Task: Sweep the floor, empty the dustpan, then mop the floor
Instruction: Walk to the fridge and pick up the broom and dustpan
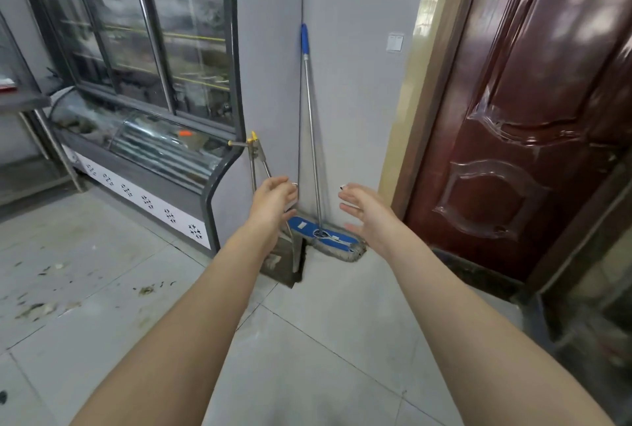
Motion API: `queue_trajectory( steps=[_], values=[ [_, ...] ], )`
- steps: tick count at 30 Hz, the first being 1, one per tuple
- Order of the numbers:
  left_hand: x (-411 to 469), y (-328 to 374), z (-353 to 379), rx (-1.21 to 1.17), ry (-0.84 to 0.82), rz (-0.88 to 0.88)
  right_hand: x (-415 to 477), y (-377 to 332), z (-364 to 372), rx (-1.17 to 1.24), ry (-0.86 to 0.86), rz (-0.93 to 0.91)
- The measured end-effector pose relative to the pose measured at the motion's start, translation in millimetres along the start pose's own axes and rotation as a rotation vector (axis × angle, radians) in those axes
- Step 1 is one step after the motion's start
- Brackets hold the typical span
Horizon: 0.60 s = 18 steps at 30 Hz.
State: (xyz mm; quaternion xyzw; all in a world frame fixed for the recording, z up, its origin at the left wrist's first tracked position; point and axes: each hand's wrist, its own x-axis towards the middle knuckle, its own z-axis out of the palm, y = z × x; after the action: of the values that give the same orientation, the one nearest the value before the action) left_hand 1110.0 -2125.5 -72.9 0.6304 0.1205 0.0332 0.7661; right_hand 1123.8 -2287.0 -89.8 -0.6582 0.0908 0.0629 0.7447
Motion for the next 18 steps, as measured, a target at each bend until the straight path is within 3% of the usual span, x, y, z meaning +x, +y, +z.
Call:
queue_trajectory(
  steps=[5,18],
  values=[
    [53.7,1.4,16.4,0.025,0.021,0.004,60.6,-14.4,3.5,0.051,0.004,-0.020],
    [234.7,-17.1,79.1,0.000,0.223,-0.009,275.7,-36.0,-3.2,-0.119,-0.194,-0.004]
  ],
)
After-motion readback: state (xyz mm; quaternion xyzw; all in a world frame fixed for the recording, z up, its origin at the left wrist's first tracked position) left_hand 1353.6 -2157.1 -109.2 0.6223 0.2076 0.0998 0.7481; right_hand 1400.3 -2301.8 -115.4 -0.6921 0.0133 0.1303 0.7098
